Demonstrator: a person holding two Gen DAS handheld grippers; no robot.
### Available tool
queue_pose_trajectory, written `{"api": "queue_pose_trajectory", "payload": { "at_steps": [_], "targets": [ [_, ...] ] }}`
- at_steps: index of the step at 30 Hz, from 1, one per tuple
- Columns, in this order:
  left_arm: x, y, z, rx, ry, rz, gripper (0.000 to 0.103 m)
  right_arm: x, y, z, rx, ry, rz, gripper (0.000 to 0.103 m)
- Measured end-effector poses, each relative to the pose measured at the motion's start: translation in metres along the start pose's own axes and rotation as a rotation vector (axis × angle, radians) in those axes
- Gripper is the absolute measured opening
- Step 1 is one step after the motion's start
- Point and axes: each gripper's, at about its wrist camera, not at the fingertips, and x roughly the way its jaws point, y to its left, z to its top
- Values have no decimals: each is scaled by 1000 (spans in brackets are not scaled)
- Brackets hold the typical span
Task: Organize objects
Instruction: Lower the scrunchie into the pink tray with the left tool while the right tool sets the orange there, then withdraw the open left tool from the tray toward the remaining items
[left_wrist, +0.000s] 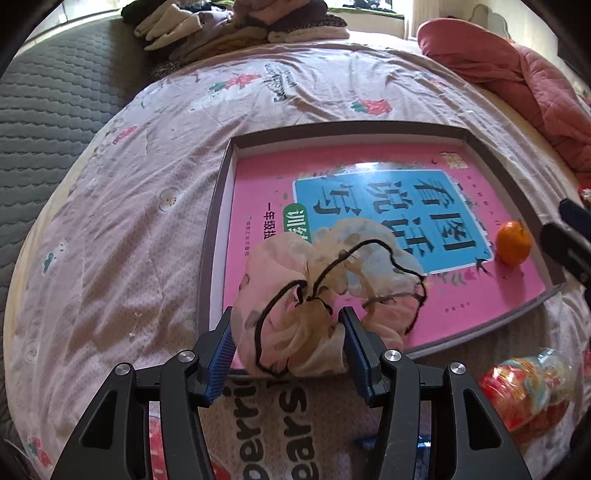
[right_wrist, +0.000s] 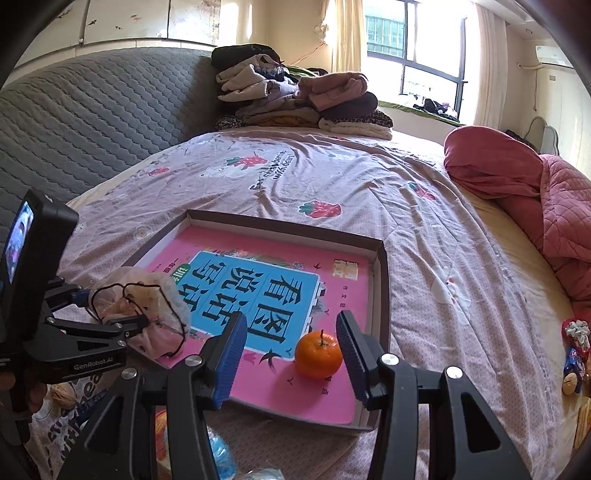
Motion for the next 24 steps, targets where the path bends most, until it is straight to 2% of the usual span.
{"api": "queue_pose_trajectory", "payload": {
  "at_steps": [12, 24],
  "targets": [
    [-39, 4, -8, -4, -46, -10, 56, -39, 19, -5, -5, -52, 31, 51],
    [-98, 14, -20, -12, -130, -29, 56, -87, 34, -15, 21, -106, 48, 54]
  ]
}}
